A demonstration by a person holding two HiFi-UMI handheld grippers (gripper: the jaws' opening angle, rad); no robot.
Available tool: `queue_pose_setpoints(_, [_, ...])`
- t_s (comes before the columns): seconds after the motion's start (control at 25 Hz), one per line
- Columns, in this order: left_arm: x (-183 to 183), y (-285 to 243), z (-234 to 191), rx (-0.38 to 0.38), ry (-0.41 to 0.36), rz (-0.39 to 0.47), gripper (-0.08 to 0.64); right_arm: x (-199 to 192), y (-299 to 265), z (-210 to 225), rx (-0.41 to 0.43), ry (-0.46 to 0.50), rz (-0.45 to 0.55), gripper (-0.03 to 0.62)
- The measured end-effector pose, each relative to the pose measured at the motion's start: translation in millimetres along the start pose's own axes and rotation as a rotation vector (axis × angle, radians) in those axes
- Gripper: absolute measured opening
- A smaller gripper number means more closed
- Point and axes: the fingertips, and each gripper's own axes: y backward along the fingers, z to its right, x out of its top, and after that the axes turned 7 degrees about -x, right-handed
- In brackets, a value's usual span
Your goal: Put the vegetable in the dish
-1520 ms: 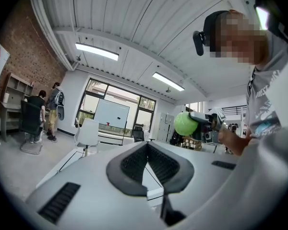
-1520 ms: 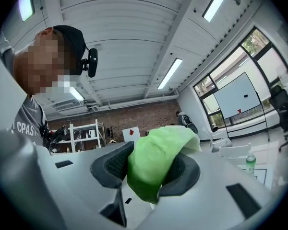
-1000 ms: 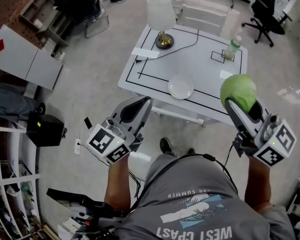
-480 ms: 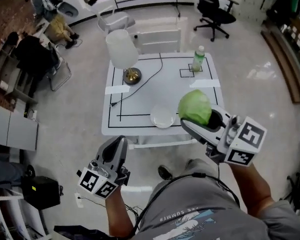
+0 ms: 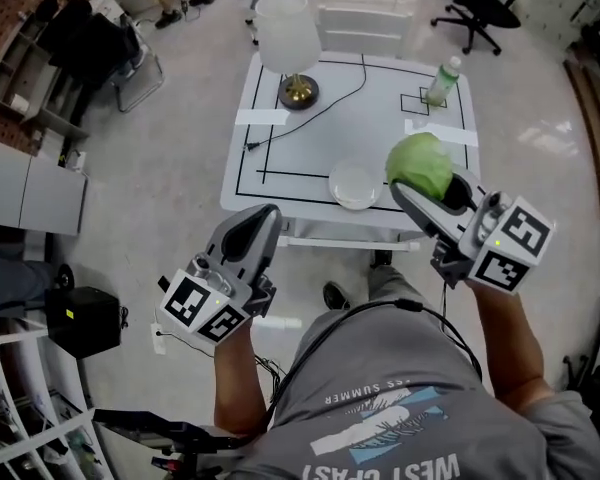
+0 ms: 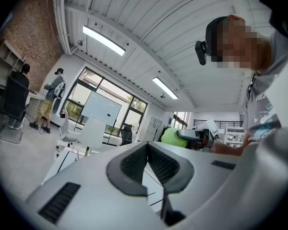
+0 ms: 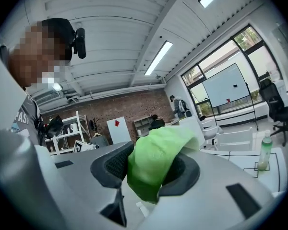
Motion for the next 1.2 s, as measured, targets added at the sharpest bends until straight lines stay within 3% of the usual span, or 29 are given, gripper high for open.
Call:
queue_pose_setpoints(0.64, [-19.5,-38.8,-21.0,0.027,0.032,-0.077,0.006,-47.4,-45.9,59.1,0.058,-0.095,-0.123,0.15])
queue_pose_setpoints(1.2, [-37.6,-57.8,-35.8,0.069,0.059,-0.122,0.006,-135.9,-80.1,113.7,0.1,-0.2,-0.286,0.15])
